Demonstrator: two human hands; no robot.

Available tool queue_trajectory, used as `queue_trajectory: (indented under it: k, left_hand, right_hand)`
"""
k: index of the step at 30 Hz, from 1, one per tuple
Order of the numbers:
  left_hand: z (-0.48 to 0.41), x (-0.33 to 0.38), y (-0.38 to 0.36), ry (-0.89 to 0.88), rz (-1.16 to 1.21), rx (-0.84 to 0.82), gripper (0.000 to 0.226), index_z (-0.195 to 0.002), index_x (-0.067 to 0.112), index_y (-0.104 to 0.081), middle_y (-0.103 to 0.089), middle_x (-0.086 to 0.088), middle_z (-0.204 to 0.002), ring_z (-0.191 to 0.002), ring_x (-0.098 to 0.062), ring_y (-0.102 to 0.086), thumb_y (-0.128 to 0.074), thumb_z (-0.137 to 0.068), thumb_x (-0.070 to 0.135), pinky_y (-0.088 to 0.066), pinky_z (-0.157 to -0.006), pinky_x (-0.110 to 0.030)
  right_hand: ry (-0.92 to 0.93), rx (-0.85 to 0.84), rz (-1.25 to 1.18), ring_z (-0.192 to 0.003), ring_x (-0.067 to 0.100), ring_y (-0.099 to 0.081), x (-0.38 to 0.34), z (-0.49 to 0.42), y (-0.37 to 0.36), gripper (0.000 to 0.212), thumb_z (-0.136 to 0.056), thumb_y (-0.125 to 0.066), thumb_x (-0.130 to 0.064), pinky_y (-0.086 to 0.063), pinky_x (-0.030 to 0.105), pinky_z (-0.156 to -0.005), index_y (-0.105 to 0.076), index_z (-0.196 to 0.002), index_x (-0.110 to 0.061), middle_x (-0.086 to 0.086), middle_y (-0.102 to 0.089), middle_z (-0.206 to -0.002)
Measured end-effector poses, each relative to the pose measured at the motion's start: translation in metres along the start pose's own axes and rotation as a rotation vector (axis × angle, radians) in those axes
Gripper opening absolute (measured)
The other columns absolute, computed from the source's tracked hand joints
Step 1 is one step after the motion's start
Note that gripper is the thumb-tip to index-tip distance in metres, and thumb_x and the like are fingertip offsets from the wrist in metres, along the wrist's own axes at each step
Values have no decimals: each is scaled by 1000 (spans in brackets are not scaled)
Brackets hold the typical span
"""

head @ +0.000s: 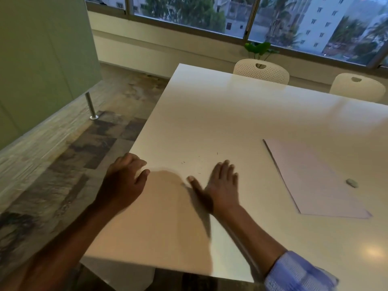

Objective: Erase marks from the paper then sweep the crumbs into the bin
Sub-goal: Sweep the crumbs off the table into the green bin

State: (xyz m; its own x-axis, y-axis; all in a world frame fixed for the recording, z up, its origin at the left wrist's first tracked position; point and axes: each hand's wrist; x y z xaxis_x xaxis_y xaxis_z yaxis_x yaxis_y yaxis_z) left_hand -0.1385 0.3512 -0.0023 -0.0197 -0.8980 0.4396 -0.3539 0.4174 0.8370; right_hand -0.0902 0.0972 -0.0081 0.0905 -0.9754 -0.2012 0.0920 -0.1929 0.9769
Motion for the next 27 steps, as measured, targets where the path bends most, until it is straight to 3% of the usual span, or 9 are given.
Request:
queue_trajectory:
  k: [3,5,8,12,16,19,21,24,27]
  left_hand:
    - [-1,-3,0,-10,26,-1,38,-108,7,-74,-67,-9,-108,-94,-31,-67,-54,-89,33,-58,-80,-48]
    - [-1,-3,1,-5,50,9,37,-106,6,-75,-68,-9,-106,-93,-31,-67,-53,-89,32,-58,-80,-47]
    - [-2,-3,3,16,93,24,34,-102,5,-76,-69,-11,-103,-91,-34,-68,-55,-88,28,-58,-79,-47]
    - [-4,0,4,23,139,62,34,-101,4,-76,-71,-13,-103,-93,-34,-66,-53,-88,25,-57,-81,-46]
    - [-5,-3,3,28,176,89,34,-103,3,-75,-71,-15,-106,-96,-34,-66,-51,-91,24,-57,-83,-46]
    - [-5,-8,0,18,212,118,24,-108,3,-74,-70,-14,-110,-99,-32,-67,-55,-100,15,-57,-84,-46]
    - [-4,-10,-1,26,251,139,19,-109,4,-73,-71,-13,-111,-100,-29,-67,-59,-99,10,-58,-84,-43]
    - [-3,-12,2,77,326,174,17,-107,5,-75,-72,-11,-111,-100,-27,-68,-60,-98,7,-56,-84,-38]
    - [-3,-13,4,147,392,184,18,-106,6,-75,-72,-11,-114,-104,-27,-67,-59,-99,8,-56,-88,-39]
  right_hand:
    - [324,-51,-70,-153,31,12,-41,7,-20,114,-80,-9,-91,6,48,-124,2,-159,-10,11,12,-166]
    - [381,-58,-94,-154,27,8,-46,-10,-16,111,-81,-10,-91,3,46,-125,-1,-160,-14,7,8,-167]
    - [198,79,-6,-154,34,-2,-13,-55,4,109,-86,-19,-84,-5,48,-125,-8,-159,-3,16,-3,-167]
    - [-48,-4,28,-153,38,7,15,-82,15,122,-79,-13,-91,1,51,-124,-1,-157,2,23,6,-165]
    - [199,-47,1,-154,36,6,-44,-57,-12,123,-76,-4,-91,3,46,-124,-3,-157,1,22,5,-165]
    - [462,-148,-40,-154,28,10,-78,-17,-16,107,-84,-10,-86,5,43,-124,2,-159,-11,10,11,-166]
    - [511,-123,-92,-154,23,8,-74,2,-2,99,-88,-16,-82,2,42,-125,3,-160,-17,5,10,-167]
    - [306,24,-42,-155,28,3,-40,27,16,101,-89,-16,-79,-1,41,-125,-1,-160,-8,13,5,-167]
    - [-21,-22,42,-153,35,13,-14,68,12,117,-79,-2,-89,2,47,-125,7,-158,-3,21,14,-164]
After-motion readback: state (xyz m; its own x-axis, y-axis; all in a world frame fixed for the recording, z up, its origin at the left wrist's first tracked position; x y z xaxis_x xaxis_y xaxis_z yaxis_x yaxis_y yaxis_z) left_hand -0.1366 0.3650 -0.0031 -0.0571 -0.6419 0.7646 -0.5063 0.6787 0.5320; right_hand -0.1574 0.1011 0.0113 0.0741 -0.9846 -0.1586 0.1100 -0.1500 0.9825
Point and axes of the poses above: each hand's wrist, its own z-axis away from the middle knuckle, its own y-axis out of the back of the hand, x = y × z
